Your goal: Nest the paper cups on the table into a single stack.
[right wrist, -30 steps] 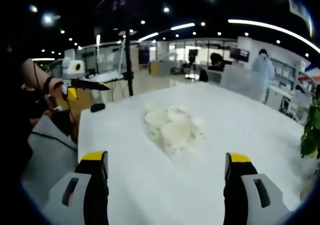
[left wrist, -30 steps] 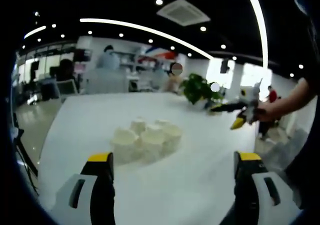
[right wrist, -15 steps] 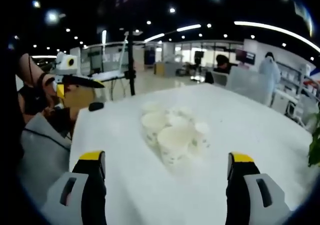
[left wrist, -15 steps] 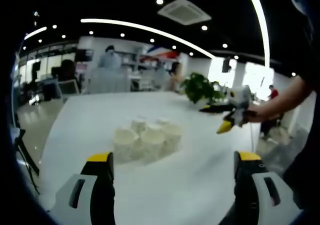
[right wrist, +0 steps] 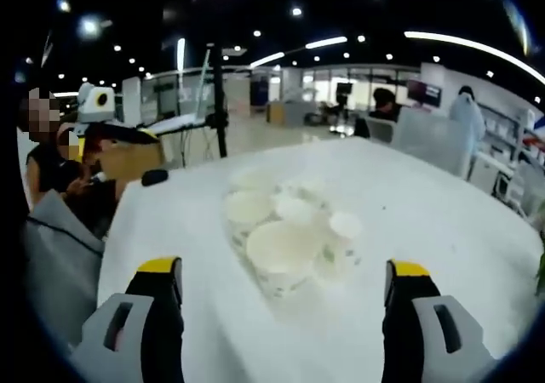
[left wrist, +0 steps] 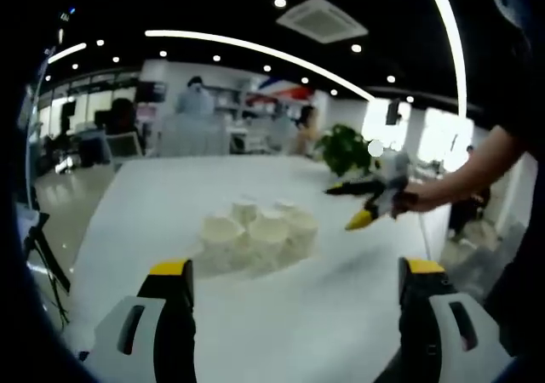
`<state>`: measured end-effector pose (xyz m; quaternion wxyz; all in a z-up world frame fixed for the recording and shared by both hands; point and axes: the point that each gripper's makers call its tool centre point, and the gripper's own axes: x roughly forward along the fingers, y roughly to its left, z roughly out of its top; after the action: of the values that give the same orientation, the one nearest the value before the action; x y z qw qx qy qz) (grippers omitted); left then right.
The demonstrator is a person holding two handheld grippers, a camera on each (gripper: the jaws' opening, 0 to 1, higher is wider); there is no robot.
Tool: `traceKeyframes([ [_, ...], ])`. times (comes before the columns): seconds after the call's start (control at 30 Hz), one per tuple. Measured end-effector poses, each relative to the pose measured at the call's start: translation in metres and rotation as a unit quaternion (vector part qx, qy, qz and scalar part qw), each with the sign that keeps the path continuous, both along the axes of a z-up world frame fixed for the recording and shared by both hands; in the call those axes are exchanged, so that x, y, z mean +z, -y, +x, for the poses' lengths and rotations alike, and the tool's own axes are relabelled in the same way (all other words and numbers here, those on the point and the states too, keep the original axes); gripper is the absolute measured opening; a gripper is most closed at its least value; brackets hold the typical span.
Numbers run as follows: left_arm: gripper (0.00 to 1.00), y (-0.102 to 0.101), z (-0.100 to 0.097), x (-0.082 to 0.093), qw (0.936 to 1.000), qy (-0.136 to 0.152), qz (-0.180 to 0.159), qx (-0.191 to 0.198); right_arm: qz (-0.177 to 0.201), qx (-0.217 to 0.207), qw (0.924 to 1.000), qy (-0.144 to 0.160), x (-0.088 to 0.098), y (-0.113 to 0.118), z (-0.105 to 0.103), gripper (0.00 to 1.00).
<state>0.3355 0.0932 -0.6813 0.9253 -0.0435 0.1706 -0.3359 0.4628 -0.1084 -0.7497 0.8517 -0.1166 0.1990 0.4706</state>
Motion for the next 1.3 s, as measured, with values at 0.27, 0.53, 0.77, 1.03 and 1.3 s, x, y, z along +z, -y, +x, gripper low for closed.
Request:
traceKeyframes([
  [0.27, 1.0, -0.003, -0.005, 0.0, 1.0, 0.0, 0.003, 0.002, -0.026, 0.03, 0.9992, -0.003, -0.017, -0.016, 0.002, 0.86],
  [0.53, 1.0, -0.009, -0.011, -0.004, 0.9999, -0.007, 0.004, 0.009, -0.048, 0.055, 0.9973, -0.001, -0.028, -0.023, 0.006, 0.74],
  [0.77, 1.0, -0.014, -0.018, -0.007, 0.9997, -0.013, 0.004, 0.018, -0.04, 0.056, 0.9976, -0.009, -0.031, -0.028, 0.011, 0.7],
  [1.03, 1.0, -0.019, -0.022, -0.009, 0.9995, -0.019, 0.004, 0.025, -0.037, 0.061, 0.9973, -0.019, -0.036, -0.034, 0.016, 0.63],
  [1.3, 1.0, -0.023, -0.024, -0.01, 0.9992, -0.023, 0.003, 0.033, -0.038, 0.071, 0.9965, -0.021, -0.039, -0.04, 0.018, 0.55],
])
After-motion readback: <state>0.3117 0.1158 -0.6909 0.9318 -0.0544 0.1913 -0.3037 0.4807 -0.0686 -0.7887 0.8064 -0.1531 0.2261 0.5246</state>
